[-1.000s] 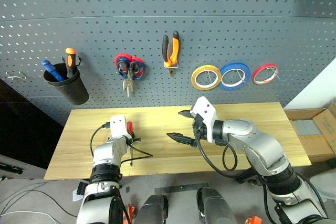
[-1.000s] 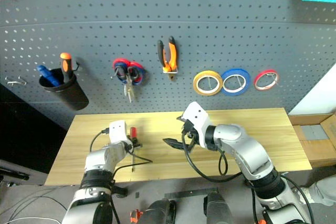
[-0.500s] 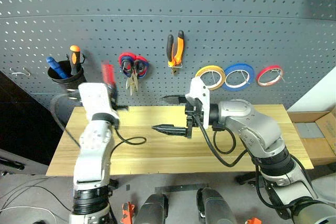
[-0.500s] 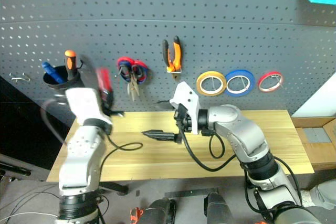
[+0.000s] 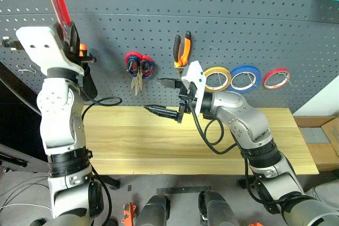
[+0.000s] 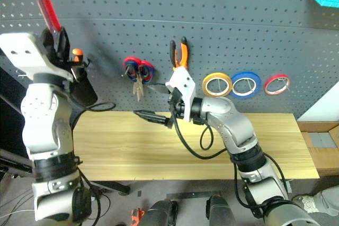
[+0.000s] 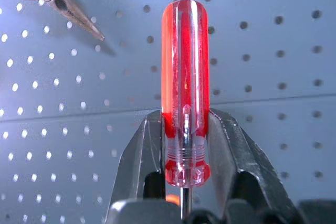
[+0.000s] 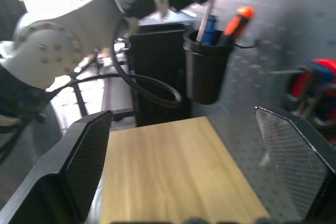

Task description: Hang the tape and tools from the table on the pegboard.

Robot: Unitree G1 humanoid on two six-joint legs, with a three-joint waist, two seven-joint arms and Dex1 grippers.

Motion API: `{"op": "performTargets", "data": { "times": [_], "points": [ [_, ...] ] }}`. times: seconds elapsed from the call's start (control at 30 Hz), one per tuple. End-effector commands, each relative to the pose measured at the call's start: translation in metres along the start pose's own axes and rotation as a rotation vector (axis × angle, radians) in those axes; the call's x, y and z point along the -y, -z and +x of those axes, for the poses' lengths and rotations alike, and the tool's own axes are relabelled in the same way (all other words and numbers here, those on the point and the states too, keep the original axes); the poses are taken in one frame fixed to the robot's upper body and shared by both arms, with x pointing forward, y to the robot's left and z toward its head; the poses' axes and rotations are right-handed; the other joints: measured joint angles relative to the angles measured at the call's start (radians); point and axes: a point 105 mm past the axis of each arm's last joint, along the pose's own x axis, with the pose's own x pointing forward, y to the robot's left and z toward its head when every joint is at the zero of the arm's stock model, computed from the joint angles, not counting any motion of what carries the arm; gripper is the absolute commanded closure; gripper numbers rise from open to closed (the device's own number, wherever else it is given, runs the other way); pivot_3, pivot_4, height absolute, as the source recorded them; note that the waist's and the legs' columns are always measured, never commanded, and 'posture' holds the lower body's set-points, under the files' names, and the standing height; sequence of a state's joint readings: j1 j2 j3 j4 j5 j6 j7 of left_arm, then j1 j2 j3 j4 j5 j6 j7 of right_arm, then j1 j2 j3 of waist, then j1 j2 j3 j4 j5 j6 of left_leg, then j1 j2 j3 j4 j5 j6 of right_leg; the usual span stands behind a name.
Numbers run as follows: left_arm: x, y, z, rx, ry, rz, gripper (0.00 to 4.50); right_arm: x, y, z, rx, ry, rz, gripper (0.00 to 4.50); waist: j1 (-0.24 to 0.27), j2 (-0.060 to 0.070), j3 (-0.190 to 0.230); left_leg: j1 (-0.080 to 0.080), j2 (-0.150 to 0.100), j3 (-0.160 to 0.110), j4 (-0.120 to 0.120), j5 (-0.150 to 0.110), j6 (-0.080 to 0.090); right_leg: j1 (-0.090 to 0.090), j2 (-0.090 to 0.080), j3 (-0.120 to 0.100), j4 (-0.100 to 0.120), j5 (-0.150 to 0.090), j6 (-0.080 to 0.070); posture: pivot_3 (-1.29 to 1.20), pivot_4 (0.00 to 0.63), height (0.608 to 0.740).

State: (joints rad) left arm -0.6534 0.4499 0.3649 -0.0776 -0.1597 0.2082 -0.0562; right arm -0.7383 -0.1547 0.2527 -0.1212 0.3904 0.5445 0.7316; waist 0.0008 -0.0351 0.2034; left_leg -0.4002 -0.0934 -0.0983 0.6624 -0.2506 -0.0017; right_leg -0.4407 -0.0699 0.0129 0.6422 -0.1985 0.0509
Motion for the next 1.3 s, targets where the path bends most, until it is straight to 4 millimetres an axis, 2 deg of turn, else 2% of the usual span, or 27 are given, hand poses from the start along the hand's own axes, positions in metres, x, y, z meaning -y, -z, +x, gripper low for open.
{"op": "performTargets", "data": {
  "times": [0.03, 0.1, 0.27, 0.37, 0.53, 0.73, 0.83, 1.0, 1.1, 1.2, 1.3],
  "points": [
    [-0.015, -0.031, 0.011, 0.12, -0.028, 0.021, 3.75, 0.008, -0.036, 0.005, 0.139, 0.057, -0.065, 0.0, -0.004, 0.0, 0.0, 0.0, 0.0, 0.0, 0.0, 0.0, 0.0, 0.0, 0.0, 0.0, 0.0, 0.0, 0.0, 0.04, 0.115, 0.74],
    [-0.018, -0.029, 0.012, 0.118, -0.029, 0.029, 3.75, 0.009, -0.041, 0.008, 0.163, 0.07, -0.07, 0.0, -0.006, 0.0, -0.002, 0.0, 0.0, 0.001, -0.001, 0.0, 0.0, -0.001, 0.0, 0.001, 0.001, 0.0, 0.0, 0.04, 0.112, 0.74],
    [-0.029, -0.028, 0.01, 0.118, -0.063, 0.044, 3.75, 0.008, -0.04, 0.012, 0.159, 0.071, -0.076, 0.0, -0.004, -0.004, -0.004, 0.0, 0.0, 0.001, 0.0, 0.0, 0.0, -0.001, 0.0, 0.001, 0.001, 0.0, 0.0, 0.04, 0.103, 0.74],
    [-0.032, -0.02, 0.006, 0.095, -0.063, 0.049, 3.75, 0.008, -0.039, 0.013, 0.152, 0.07, -0.085, 0.0, -0.004, -0.004, -0.006, 0.001, 0.0, 0.001, 0.0, 0.0, 0.0, -0.001, 0.0, 0.001, 0.001, 0.0, 0.0, 0.04, 0.099, 0.74],
    [-0.034, 0.007, -0.002, 0.031, -0.051, 0.072, 3.75, 0.007, -0.037, 0.014, 0.153, 0.065, -0.061, 0.0, -0.004, -0.005, -0.008, 0.001, 0.0, 0.001, 0.0, 0.0, 0.0, -0.001, 0.0, 0.001, 0.002, 0.0, 0.0, 0.04, 0.096, 0.74],
    [-0.039, 0.015, -0.002, 0.066, -0.087, 0.095, 3.75, 0.008, -0.035, 0.012, 0.141, 0.06, -0.061, 0.0, -0.003, -0.008, -0.01, 0.001, 0.0, 0.001, 0.0, 0.0, 0.0, -0.001, 0.0, 0.001, 0.002, 0.0, 0.0, 0.04, 0.099, 0.74],
    [-0.044, 0.019, -0.005, 0.051, -0.108, 0.057, 2.76, 0.007, -0.034, 0.011, 0.129, 0.056, -0.067, 0.0, -0.004, -0.009, -0.011, 0.001, 0.0, 0.001, 0.0, 0.0, 0.0, -0.001, 0.0, 0.001, 0.002, 0.0, 0.0, 0.04, 0.098, 0.74],
    [-0.052, 0.012, -0.008, 0.06, -0.136, 0.038, 1.06, 0.009, -0.033, 0.011, 0.121, 0.054, -0.072, 0.0, -0.005, -0.009, -0.013, 0.001, 0.0, 0.001, 0.0, 0.0, 0.0, -0.001, 0.0, 0.001, 0.002, 0.0, 0.0, 0.05, 0.101, 0.74],
    [-0.045, 0.008, -0.006, 0.041, -0.072, -0.054, 0.12, 0.008, -0.032, 0.01, 0.116, 0.04, -0.075, 0.0, -0.004, -0.01, -0.014, 0.001, 0.0, 0.001, 0.0, 0.0, 0.0, -0.001, 0.0, 0.001, 0.002, 0.0, 0.0, 0.05, 0.104, 0.74],
    [-0.032, -0.001, -0.01, 0.031, 0.036, -0.207, 0.12, 0.003, -0.032, 0.004, 0.116, -0.002, -0.066, 0.0, -0.005, -0.011, -0.014, 0.001, 0.0, 0.001, 0.001, 0.0, 0.0, -0.001, 0.0, 0.001, 0.002, 0.0, 0.0, 0.05, 0.107, 0.74],
    [-0.013, 0.004, -0.025, -0.042, 0.203, -0.274, 0.12, -0.006, -0.032, -0.01, 0.121, -0.062, -0.04, 0.0, -0.007, -0.01, -0.016, 0.001, 0.0, 0.001, 0.001, 0.0, 0.0, -0.001, 0.0, 0.001, 0.002, 0.0, 0.0, 0.04, 0.117, 0.74]
  ]
}}
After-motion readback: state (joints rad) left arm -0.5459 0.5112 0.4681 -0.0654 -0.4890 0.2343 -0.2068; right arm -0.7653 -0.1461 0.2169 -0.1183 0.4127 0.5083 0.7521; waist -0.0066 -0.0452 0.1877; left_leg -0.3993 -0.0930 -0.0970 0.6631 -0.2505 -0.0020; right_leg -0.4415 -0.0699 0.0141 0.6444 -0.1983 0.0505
